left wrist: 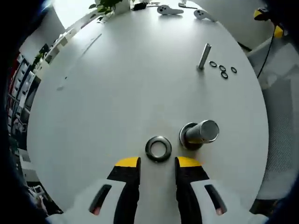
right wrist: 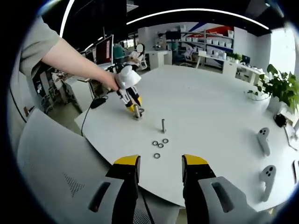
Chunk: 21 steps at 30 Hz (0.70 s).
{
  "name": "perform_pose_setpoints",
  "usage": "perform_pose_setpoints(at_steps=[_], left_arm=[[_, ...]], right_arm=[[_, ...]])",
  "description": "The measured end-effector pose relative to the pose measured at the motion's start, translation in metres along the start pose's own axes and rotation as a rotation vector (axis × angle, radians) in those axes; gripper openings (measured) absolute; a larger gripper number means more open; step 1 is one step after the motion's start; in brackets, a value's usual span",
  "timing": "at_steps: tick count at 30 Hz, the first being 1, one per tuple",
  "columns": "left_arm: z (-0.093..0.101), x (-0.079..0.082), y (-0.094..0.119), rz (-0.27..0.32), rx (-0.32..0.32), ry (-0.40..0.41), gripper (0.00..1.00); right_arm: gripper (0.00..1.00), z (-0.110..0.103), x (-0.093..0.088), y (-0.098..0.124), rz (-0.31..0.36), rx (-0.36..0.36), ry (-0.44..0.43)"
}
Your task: Place the washer onto the threaded stud by aligning its center hole with the stud, sliding it down to the base, and recovering from edge contact or off-axis alignment until the washer reaches the visible bottom stop.
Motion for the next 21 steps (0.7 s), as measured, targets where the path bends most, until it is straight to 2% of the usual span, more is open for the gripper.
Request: perform_pose_setpoints(at_steps=[5,6,8,10,14,18,21], left_arm=[[-0.004,0.008,-0.005,-0.008,-0.013,-0.066,0.27],[-0.003,0.007,-0.004,-0.016,-0.03,-0.075,0.25],[-0.007,0.01,-0.004,-0.011,-0.036,-0.055,0.25],[-0.004,0.011,-0.005,-0.034,-0.069,-0.1,0.21],[-0.006,0.014,-0.007,-0.092,-0.079,-0.148,0.22],[-0.007,0.019,-0.008,-0.159,-0.083,-0.166,0.22],[-0.008,0.02,-0.008,-0.176,-0.087,-0.171,0.22]], right_arm=[[0.36,0.001,0.0,0.0,-0.003,-0.001,0.001],[0.36,0.001,-0.001,0.0,-0.004,-0.003,0.003],[0.36,0.001,-0.001,0.0,-0.004,-0.003,0.002],[0.36,0.001,-0.001,0.0,-0.005,-0.005,0.002],[0.36,0.002,-0.001,0.0,-0.005,-0.008,-0.001],[0.36,0.002,-0.001,0.0,-0.004,-0.011,-0.005],[0.36,0.002,-0.001,0.001,-0.001,-0.015,-0.005]])
Point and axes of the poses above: the point that each gripper's makers call its tool centre point, and the gripper's own axes: y roughly backward along the fingers, z roughly to its right, x roughly out of its top, the point moved 6 cm from there along y, roughly backward along the fingers, and after that the axes turned 10 degrees about -z, right-handed, at the moved point
